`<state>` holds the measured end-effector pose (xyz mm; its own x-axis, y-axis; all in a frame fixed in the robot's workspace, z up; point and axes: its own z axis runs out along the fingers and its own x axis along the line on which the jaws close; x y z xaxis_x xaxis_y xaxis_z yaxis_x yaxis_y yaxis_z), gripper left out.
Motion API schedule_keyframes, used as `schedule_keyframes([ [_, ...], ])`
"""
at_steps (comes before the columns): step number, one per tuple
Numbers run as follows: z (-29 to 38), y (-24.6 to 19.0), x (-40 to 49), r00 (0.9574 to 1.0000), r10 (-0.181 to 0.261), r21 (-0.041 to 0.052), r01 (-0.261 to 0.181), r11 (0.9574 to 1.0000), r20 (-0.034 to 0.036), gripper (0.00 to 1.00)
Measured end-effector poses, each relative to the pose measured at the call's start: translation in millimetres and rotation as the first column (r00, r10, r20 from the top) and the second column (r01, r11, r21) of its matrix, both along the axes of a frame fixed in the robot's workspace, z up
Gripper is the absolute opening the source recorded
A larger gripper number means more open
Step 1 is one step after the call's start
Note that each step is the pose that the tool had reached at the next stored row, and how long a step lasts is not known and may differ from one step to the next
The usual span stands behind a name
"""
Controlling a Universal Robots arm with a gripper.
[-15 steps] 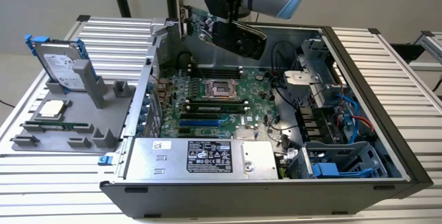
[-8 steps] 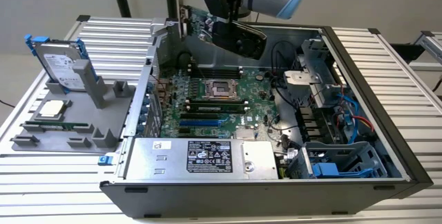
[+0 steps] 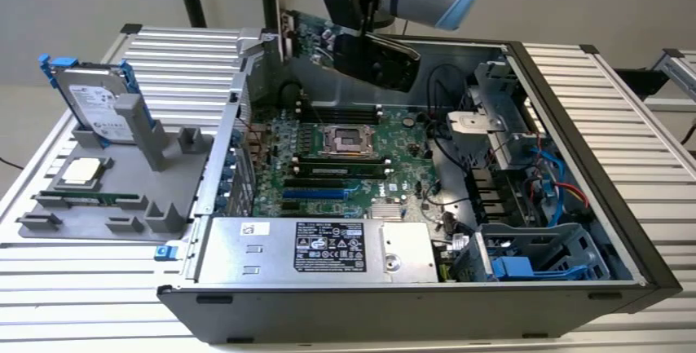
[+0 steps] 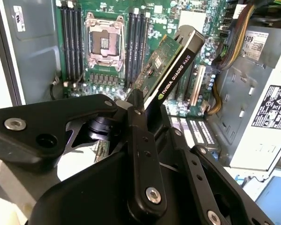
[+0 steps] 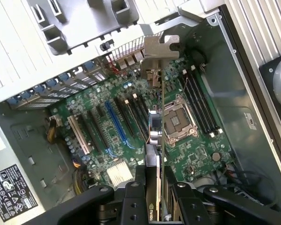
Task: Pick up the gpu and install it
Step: 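Insert the gpu into the slot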
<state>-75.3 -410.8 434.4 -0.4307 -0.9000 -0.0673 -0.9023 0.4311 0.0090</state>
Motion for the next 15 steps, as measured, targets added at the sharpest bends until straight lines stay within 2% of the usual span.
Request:
schedule_keyframes([
  [8, 0.0, 0.0, 0.0, 0.9981, 0.062, 0.0001, -0.062, 0.9981, 0.0000, 0.00],
  [15, 0.0, 0.0, 0.0, 0.9927, 0.121, 0.0000, -0.121, 0.9927, 0.0000, 0.00],
])
